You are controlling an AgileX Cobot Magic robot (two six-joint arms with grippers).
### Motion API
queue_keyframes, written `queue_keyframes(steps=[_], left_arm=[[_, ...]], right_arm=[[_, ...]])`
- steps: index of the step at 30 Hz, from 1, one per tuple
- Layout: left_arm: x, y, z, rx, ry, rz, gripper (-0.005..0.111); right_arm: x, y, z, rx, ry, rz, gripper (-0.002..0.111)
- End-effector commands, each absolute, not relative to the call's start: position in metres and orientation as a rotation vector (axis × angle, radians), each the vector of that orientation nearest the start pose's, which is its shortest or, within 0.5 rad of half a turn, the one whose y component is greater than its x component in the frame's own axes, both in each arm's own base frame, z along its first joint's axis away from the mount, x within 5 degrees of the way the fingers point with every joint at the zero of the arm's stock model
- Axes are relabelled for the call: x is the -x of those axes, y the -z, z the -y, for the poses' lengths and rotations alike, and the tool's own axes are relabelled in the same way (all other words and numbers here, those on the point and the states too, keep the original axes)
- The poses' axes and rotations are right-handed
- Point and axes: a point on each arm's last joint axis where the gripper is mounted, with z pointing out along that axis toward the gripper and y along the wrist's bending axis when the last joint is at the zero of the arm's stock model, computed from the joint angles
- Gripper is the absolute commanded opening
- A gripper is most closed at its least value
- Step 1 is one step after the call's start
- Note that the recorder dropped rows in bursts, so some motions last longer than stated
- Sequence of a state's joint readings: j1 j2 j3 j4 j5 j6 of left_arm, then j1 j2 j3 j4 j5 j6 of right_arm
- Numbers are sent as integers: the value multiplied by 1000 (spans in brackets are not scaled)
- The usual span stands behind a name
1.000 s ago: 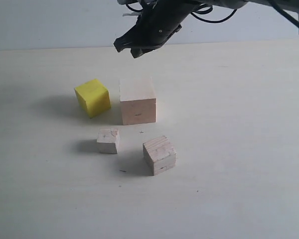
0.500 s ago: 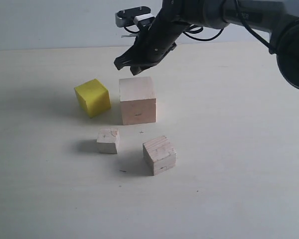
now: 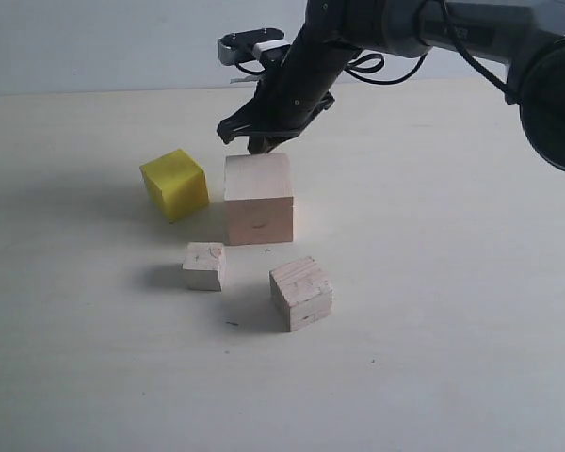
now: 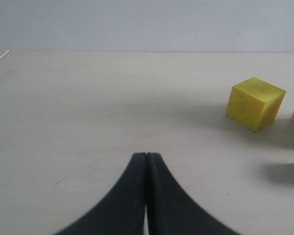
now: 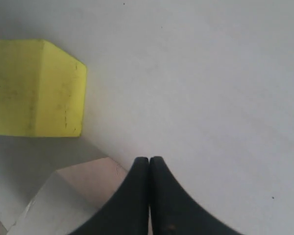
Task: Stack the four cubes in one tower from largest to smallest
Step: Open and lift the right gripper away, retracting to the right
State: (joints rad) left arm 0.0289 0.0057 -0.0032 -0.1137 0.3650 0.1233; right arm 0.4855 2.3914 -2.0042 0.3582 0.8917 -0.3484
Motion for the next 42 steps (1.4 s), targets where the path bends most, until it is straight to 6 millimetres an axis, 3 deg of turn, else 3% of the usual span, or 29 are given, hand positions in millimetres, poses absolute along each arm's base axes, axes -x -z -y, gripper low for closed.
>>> queue_keyframes(steps=[1, 18, 21, 27, 30, 35, 39, 42], left_arm=[[-53, -181, 2, -23, 7, -1840, 0], [-53, -181, 2, -23, 7, -1840, 0], [-53, -181, 2, -23, 7, -1840, 0], [-53, -181, 2, -23, 7, -1840, 0], [-53, -181, 2, -23, 7, -1840, 0], [-53, -181, 2, -23, 7, -1840, 0], [-53, -181, 2, -23, 7, -1840, 0], [-53, -181, 2, -23, 7, -1840, 0]], right_arm=[[-442, -157, -260, 905, -494, -2613, 0], [-442, -163, -259, 911, -489, -2607, 0], [-441, -189, -254, 924, -466, -2548, 0], [-428, -275, -230, 872, -377, -2409, 0], [-414, -302, -221, 780, -395, -2346, 0], [-374, -335, -204, 672, -463, -2248, 0], [-333, -346, -184, 533, -529, -2175, 0], [-299, -341, -166, 480, -546, -2161, 0]])
